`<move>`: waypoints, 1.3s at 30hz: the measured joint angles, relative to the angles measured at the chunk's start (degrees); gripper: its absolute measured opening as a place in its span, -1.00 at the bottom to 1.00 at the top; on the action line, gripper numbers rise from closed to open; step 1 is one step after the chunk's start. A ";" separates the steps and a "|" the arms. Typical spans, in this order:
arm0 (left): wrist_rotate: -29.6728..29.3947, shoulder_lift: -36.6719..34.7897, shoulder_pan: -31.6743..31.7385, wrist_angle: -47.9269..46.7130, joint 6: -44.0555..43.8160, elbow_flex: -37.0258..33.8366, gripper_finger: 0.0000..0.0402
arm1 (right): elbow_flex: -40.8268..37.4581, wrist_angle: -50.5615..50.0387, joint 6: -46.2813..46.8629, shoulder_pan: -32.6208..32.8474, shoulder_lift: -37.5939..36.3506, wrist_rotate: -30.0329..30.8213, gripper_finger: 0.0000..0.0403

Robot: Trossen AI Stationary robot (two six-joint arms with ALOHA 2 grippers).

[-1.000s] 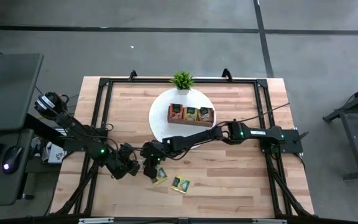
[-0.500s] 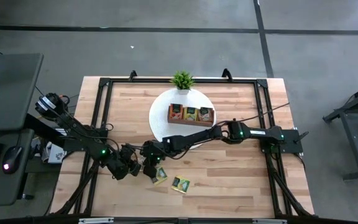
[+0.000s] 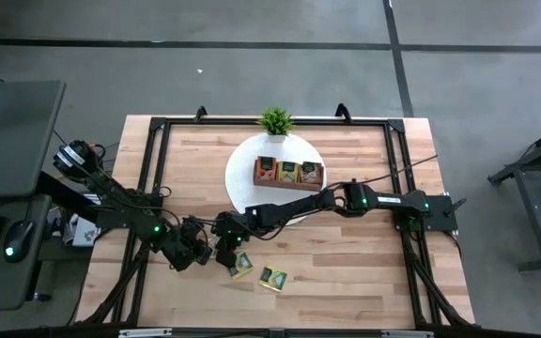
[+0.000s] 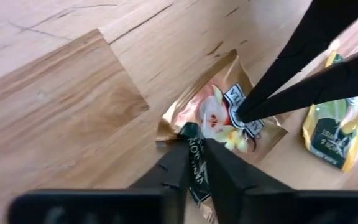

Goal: Pick & Place Tea
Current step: Put the brown tea bag into the right section of the wooden organizer

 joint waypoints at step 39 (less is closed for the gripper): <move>-11.69 -7.83 0.02 -4.48 30.71 0.00 -1.00 | -0.20 -19.09 -9.53 -2.57 -12.03 -5.00 -1.00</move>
